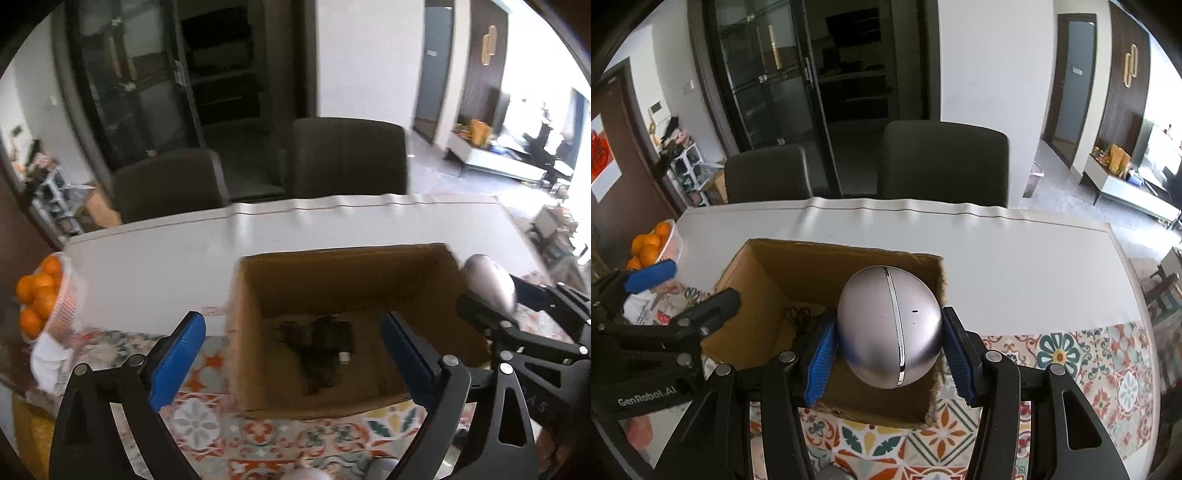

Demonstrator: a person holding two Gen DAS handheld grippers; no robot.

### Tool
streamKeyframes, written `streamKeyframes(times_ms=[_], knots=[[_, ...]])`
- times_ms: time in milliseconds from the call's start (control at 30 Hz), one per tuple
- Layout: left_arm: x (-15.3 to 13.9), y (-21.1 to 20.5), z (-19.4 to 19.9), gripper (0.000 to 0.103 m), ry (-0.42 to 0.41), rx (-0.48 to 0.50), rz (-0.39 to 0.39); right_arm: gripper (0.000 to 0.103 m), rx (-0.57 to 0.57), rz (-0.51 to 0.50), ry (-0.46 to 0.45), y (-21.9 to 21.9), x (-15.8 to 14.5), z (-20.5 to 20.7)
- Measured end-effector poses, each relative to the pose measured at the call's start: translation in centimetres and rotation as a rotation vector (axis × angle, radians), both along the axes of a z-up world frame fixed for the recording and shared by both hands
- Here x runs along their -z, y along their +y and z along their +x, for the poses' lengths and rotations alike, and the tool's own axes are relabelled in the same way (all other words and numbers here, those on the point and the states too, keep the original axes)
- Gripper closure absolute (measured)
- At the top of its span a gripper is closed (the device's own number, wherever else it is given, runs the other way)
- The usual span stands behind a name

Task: Organize rigid objects
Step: 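Open both tools to drop the items into the box and withdraw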

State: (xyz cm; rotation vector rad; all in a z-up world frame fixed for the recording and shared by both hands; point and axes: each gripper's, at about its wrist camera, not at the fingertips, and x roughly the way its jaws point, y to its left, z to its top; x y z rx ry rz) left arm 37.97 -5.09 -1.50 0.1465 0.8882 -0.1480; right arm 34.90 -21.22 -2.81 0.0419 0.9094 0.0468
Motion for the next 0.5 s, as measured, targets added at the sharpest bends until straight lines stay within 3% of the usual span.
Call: streamKeyframes(times_ms=[100, 233, 500], knots=[[-0.2, 1.3, -0.4, 0.006, -0.011, -0.032, 0.018, 0.049, -0.013, -0.002, 0.009, 0.8, 0.2, 0.2], [-0.6, 2.3, -1.1, 0.006, -0.022, -0.041, 0.036, 0.034, -0.004, -0.006, 0.0, 1.5, -0.1, -0.1], [-0.8, 4.3, -5.3, 0.006, -0.048, -0.027, 0.033, 0.031, 0.026, -0.058, -0.026, 3.3, -1.5, -4.3]])
